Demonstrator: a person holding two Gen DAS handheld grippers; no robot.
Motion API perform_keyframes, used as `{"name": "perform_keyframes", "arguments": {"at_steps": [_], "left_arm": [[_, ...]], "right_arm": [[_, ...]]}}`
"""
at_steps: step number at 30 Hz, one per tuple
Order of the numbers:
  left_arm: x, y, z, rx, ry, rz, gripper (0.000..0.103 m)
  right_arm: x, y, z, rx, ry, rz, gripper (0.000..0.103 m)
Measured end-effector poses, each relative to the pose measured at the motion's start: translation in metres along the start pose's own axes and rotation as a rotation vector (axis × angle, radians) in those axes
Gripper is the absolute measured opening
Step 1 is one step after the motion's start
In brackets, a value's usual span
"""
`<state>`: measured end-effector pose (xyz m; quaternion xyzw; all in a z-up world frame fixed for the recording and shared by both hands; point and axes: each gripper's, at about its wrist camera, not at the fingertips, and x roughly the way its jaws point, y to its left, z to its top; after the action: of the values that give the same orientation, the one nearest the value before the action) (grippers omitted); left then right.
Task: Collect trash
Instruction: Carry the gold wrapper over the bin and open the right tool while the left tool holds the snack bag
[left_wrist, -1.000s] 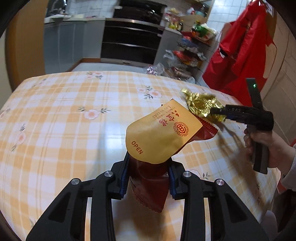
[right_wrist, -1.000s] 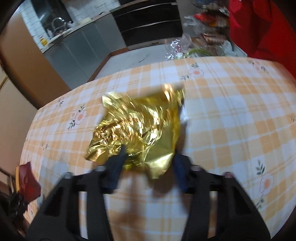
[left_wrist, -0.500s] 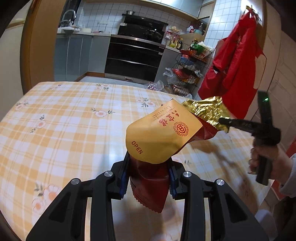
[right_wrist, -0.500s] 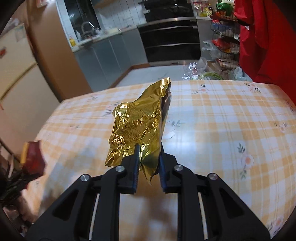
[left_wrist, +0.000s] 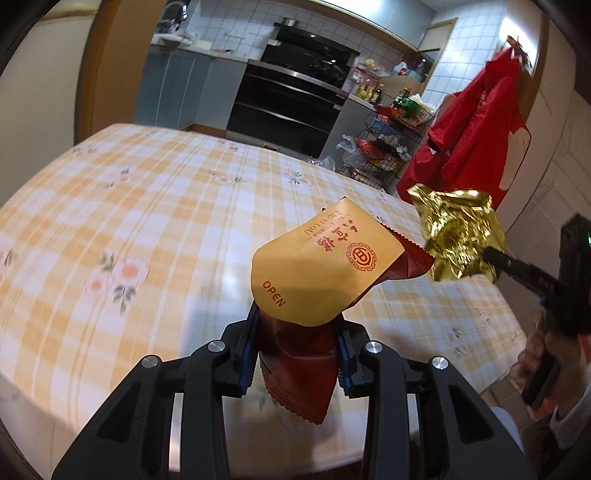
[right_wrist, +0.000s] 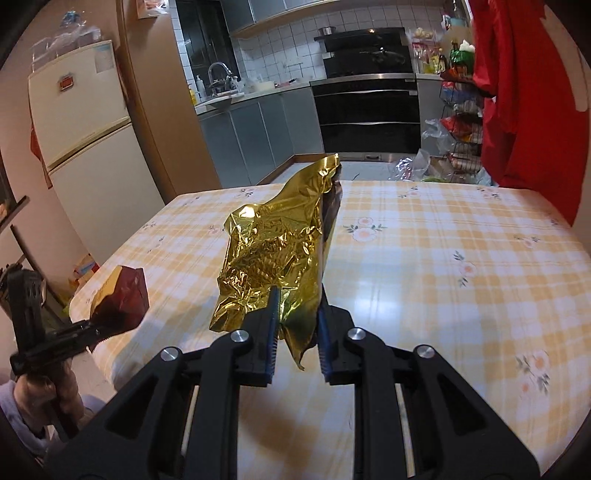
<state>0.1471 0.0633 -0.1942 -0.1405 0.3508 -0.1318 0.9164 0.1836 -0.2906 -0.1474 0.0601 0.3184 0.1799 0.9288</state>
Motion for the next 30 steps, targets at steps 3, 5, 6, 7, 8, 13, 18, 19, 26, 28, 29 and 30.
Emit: {"name": "perform_keyframes", "arguments": {"at_steps": [3, 5, 6, 7, 8, 13, 18, 19, 26, 28, 29, 30], "left_arm": [[-0.012, -0.005, -0.006, -0.009, 0.008, -0.01, 0.034], [-0.021, -0.011, -0.009, -0.018, 0.014, -0.023, 0.034], [-0.024, -0.012, -0.01, -0.02, 0.014, -0.026, 0.034], [-0.029, -0.016, -0.012, -0.02, 0.011, -0.028, 0.034], [-0.034, -0.019, -0.013, -0.018, 0.009, -0.029, 0.034], [-0.055, -0.032, -0.021, -0.008, 0.01, -0.021, 0.034], [-0.077, -0.041, -0.027, 0.008, -0.003, -0.008, 0.034], [-0.082, -0.042, -0.028, 0.01, -0.007, -0.004, 0.034], [-0.116, -0.051, -0.032, 0.03, -0.042, 0.014, 0.034], [-0.126, -0.053, -0.032, 0.031, -0.058, 0.02, 0.034], [-0.131, -0.054, -0.033, 0.032, -0.066, 0.025, 0.034], [-0.134, -0.056, -0.033, 0.032, -0.072, 0.026, 0.034]], "right_arm": [[-0.018, 0.004, -0.01, 0.01, 0.008, -0.013, 0.021], [-0.027, 0.006, -0.014, 0.0, 0.007, -0.021, 0.021], [-0.033, 0.008, -0.016, -0.004, 0.006, -0.023, 0.021], [-0.039, 0.009, -0.018, -0.002, 0.005, -0.022, 0.021], [-0.045, 0.01, -0.02, 0.001, 0.001, -0.021, 0.021], [-0.066, 0.016, -0.029, 0.003, -0.008, -0.012, 0.021], [-0.089, 0.025, -0.041, -0.01, -0.014, -0.005, 0.021], [-0.092, 0.027, -0.042, -0.013, -0.014, -0.006, 0.021], [-0.118, 0.035, -0.056, -0.024, -0.017, 0.01, 0.021], [-0.124, 0.038, -0.06, -0.034, -0.012, 0.011, 0.021], [-0.127, 0.04, -0.063, -0.039, -0.012, 0.012, 0.021], [-0.131, 0.043, -0.065, -0.046, -0.013, 0.014, 0.021]]}}
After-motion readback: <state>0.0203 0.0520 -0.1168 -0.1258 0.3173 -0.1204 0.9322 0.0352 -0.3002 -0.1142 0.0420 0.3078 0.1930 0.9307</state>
